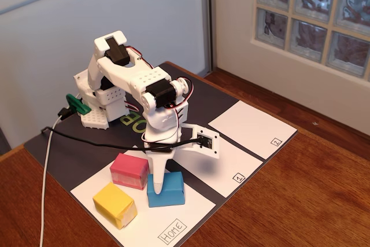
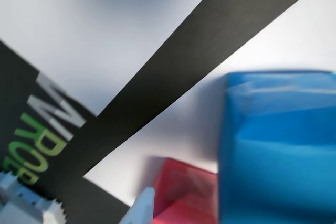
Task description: Move box blue to zone 1
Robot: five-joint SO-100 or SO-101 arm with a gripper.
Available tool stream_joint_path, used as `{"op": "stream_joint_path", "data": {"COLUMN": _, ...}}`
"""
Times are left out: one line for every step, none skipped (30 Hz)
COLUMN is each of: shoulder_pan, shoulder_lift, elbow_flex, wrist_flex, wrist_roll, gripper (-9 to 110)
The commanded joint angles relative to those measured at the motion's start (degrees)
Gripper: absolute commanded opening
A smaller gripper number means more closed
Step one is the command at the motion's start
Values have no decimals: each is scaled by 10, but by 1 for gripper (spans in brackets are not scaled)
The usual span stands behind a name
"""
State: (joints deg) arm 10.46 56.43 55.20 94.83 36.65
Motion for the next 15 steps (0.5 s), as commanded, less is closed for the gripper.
{"op": "stream_joint_path", "data": {"shoulder_pan": 11, "shoulder_lift": 17, "elbow_flex": -7, "wrist_flex": -14, "wrist_roll": -7, "gripper": 51}}
{"op": "stream_joint_path", "data": {"shoulder_pan": 14, "shoulder_lift": 12, "elbow_flex": -7, "wrist_flex": -18, "wrist_roll": -9, "gripper": 51}}
{"op": "stream_joint_path", "data": {"shoulder_pan": 16, "shoulder_lift": 8, "elbow_flex": -7, "wrist_flex": -22, "wrist_roll": -9, "gripper": 51}}
{"op": "stream_joint_path", "data": {"shoulder_pan": 18, "shoulder_lift": 2, "elbow_flex": -7, "wrist_flex": -26, "wrist_roll": -9, "gripper": 51}}
{"op": "stream_joint_path", "data": {"shoulder_pan": 19, "shoulder_lift": -4, "elbow_flex": -7, "wrist_flex": -32, "wrist_roll": -11, "gripper": 51}}
{"op": "stream_joint_path", "data": {"shoulder_pan": 20, "shoulder_lift": -11, "elbow_flex": -7, "wrist_flex": -38, "wrist_roll": -11, "gripper": 51}}
{"op": "stream_joint_path", "data": {"shoulder_pan": 21, "shoulder_lift": -17, "elbow_flex": -7, "wrist_flex": -45, "wrist_roll": -11, "gripper": 51}}
{"op": "stream_joint_path", "data": {"shoulder_pan": 22, "shoulder_lift": -25, "elbow_flex": -7, "wrist_flex": -51, "wrist_roll": -11, "gripper": 51}}
{"op": "stream_joint_path", "data": {"shoulder_pan": 24, "shoulder_lift": -32, "elbow_flex": -8, "wrist_flex": -58, "wrist_roll": -11, "gripper": 51}}
{"op": "stream_joint_path", "data": {"shoulder_pan": 24, "shoulder_lift": -40, "elbow_flex": -8, "wrist_flex": -66, "wrist_roll": -9, "gripper": 51}}
{"op": "stream_joint_path", "data": {"shoulder_pan": 24, "shoulder_lift": -47, "elbow_flex": -8, "wrist_flex": -73, "wrist_roll": -7, "gripper": 51}}
{"op": "stream_joint_path", "data": {"shoulder_pan": 24, "shoulder_lift": -54, "elbow_flex": -8, "wrist_flex": -80, "wrist_roll": -4, "gripper": 51}}
{"op": "stream_joint_path", "data": {"shoulder_pan": 24, "shoulder_lift": -61, "elbow_flex": -9, "wrist_flex": -86, "wrist_roll": -3, "gripper": 51}}
{"op": "stream_joint_path", "data": {"shoulder_pan": 24, "shoulder_lift": -68, "elbow_flex": -10, "wrist_flex": -91, "wrist_roll": -1, "gripper": 51}}
{"op": "stream_joint_path", "data": {"shoulder_pan": 23, "shoulder_lift": -76, "elbow_flex": -21, "wrist_flex": -90, "wrist_roll": -2, "gripper": 50}}
